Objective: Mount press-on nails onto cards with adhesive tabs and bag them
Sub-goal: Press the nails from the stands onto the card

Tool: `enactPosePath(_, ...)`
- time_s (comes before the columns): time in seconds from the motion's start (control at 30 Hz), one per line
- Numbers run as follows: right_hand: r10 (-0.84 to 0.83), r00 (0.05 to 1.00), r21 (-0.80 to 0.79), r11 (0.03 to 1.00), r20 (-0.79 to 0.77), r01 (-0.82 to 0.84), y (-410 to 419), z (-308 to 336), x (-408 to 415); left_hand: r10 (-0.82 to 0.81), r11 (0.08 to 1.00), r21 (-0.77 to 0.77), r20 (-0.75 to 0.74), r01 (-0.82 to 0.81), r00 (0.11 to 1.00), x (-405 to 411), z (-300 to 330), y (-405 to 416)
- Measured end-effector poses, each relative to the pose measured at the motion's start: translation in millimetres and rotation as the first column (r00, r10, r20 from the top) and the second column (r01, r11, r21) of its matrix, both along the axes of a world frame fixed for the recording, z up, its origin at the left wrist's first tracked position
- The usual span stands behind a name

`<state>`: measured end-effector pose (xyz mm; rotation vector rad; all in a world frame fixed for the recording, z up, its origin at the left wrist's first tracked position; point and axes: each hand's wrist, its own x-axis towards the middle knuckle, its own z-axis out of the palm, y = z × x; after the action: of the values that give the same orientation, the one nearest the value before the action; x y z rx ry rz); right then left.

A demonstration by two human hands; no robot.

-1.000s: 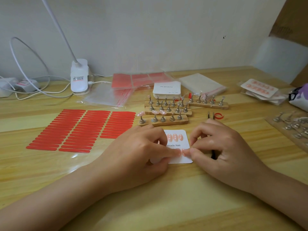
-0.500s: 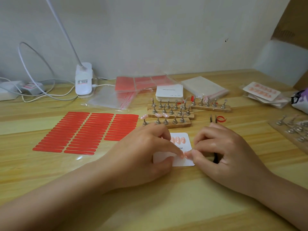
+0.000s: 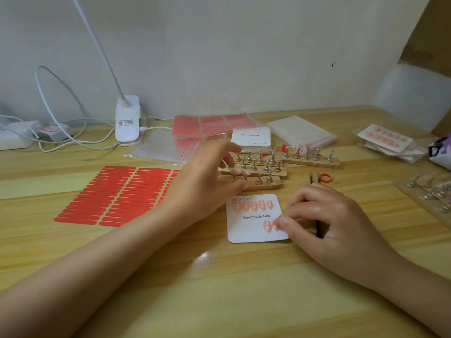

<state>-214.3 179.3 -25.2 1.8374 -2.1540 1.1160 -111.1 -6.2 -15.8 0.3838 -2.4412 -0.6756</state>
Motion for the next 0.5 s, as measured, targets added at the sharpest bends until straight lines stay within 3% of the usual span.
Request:
enactPosePath(0.27,-0.016,1.000,-0.007,1.000,0.020,0.016,-2,1,1,-0.025,0.971,0.235,-0.092,0.046,0.995,-13,-11,-2)
enactPosePath(0.5,-0.045,0.988,-0.003,0.999,0.148,0.046,-4,3,-1,-0.056,0.959,0.274,-0.074,0.075,0.996,-13,-9,-4)
